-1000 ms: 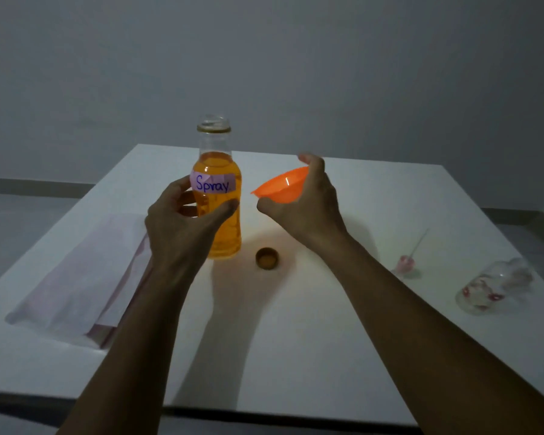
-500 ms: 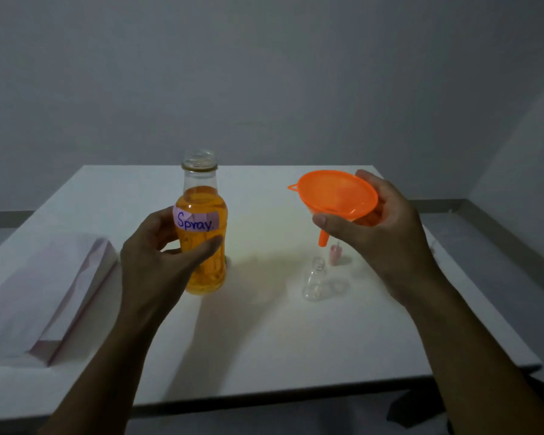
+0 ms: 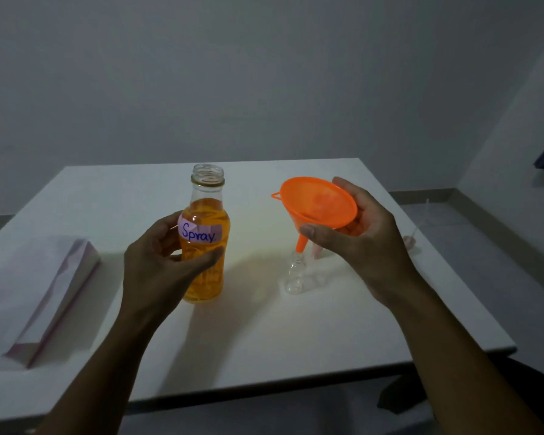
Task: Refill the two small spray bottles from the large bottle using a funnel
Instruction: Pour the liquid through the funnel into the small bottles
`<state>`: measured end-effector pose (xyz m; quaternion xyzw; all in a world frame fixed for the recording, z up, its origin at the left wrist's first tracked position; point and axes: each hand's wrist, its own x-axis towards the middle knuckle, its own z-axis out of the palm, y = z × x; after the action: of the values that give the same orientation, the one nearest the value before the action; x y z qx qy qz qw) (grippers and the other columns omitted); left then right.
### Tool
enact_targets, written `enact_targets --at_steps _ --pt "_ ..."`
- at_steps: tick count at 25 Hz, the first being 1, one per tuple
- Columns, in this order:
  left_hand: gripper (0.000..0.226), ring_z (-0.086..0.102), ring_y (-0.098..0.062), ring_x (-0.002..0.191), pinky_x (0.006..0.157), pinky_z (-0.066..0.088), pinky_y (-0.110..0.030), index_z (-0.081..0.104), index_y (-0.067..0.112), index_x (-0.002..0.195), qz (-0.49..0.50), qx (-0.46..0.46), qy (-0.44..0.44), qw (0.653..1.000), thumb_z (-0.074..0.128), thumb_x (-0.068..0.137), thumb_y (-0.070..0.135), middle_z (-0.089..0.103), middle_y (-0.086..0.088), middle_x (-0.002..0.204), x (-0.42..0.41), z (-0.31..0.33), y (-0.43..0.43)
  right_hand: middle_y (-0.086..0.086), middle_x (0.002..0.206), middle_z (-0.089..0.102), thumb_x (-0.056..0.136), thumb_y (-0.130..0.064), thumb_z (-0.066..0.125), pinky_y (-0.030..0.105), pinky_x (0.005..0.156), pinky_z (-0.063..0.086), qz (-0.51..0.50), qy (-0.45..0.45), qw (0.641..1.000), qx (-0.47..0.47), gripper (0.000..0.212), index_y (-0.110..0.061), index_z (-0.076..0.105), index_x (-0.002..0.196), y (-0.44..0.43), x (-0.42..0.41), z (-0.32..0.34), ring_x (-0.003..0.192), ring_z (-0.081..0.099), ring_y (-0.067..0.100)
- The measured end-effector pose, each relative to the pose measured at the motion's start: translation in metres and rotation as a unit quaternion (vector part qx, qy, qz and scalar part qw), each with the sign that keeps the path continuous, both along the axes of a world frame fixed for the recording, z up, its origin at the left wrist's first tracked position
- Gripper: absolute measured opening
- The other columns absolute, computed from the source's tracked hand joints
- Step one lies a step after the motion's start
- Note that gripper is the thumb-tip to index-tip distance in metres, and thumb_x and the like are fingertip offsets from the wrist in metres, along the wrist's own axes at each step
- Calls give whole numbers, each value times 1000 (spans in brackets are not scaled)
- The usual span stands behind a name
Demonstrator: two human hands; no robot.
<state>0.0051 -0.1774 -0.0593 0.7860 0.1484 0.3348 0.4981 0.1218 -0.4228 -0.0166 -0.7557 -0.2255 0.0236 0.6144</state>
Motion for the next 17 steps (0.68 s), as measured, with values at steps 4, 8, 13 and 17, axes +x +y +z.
enact_targets --at_steps 4,8,13,17 --pt "67 61 13 90 64 47 -2 59 23 125 -9 33 11 999 82 63 33 63 20 103 0 2 -1 -11 137 54 56 -47 92 39 94 58 30 4 1000 -2 102 -31 44 144 -1 1 -6 122 57 12" --pt "70 62 1 96 72 50 -12 56 25 130 -14 94 18 995 84 66 27 64 13 114 1 14 -5 -9 141 51 58 -44 91 36 98 55 58 -20 997 -37 103 -31 41 146 4 -5 -7 124 55 12" --pt "77 62 -15 99 78 50 -25 54 19 133 -44 206 53 976 87 64 25 64 2 120 8 40 3 -10 146 47 59 -46 91 40 101 53 64 -41 995 -66 105 -31 37 148 4 -5 -10 128 52 14" --pt "80 62 -13 92 76 48 -22 54 19 133 -71 303 74 948 89 61 20 68 -2 115 16 58 8 -12 144 48 58 -48 91 42 101 54 63 -42 995 -65 104 -33 39 146 1 -2 -13 128 52 12"
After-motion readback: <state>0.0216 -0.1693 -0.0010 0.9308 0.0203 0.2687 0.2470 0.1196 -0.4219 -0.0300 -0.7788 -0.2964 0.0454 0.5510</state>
